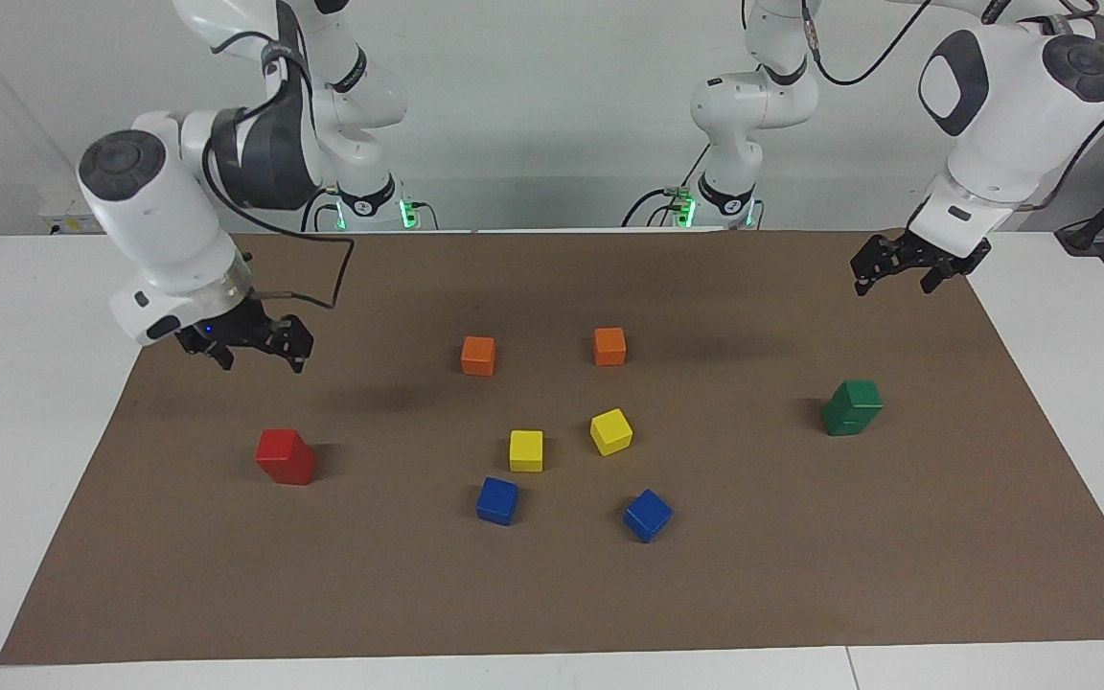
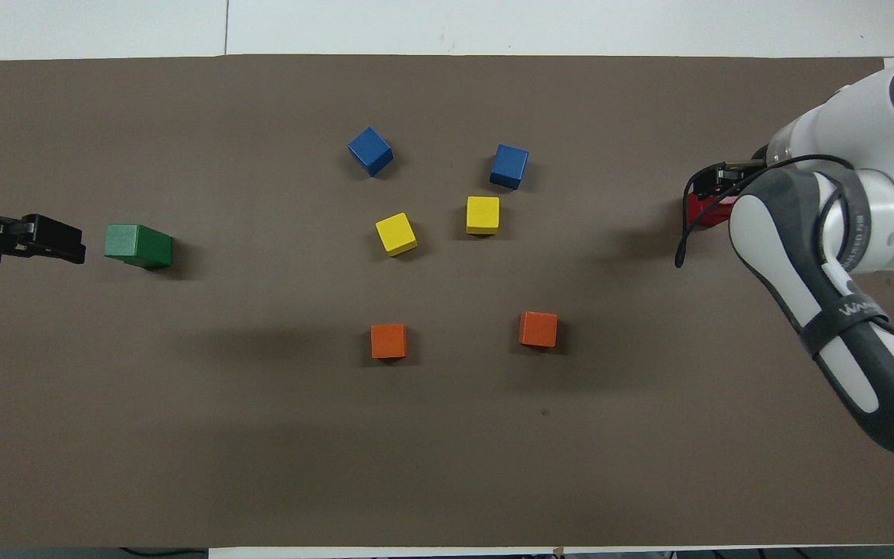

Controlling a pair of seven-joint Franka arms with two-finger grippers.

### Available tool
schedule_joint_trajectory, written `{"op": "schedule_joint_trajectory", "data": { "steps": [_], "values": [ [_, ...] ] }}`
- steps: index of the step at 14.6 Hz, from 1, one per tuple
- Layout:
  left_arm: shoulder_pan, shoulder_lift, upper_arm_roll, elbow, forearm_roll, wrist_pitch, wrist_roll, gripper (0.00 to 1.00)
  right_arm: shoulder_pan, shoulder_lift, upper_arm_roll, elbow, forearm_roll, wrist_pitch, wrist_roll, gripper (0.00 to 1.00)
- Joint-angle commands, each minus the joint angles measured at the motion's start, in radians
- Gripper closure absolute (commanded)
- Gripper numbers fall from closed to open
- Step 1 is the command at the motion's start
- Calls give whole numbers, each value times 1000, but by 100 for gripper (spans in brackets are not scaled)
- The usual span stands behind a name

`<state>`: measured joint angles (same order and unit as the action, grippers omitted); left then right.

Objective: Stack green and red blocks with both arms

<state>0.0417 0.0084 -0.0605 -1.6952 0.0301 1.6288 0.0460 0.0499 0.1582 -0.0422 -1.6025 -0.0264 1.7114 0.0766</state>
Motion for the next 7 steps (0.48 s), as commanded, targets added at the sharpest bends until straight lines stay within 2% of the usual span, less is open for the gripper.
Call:
{"op": "schedule_joint_trajectory", "data": {
  "steps": [1, 2, 5, 7],
  "values": [
    [-3, -24, -1, -1, -10, -21, -12, 0, -8, -75, 5, -11, 8, -90, -1, 0],
    [-11, -15, -1, 3, -10, -27, -14, 0, -7, -101, 4, -10, 8, -123, -1, 0],
    [-13, 33, -2, 133, -7, -124, -20, 0, -12, -144, 5, -10, 8, -187, -1, 0],
    [-13, 33, -8, 132, 1, -116, -20, 0, -15, -161, 5, -11, 10, -196, -1, 0]
  ]
}}
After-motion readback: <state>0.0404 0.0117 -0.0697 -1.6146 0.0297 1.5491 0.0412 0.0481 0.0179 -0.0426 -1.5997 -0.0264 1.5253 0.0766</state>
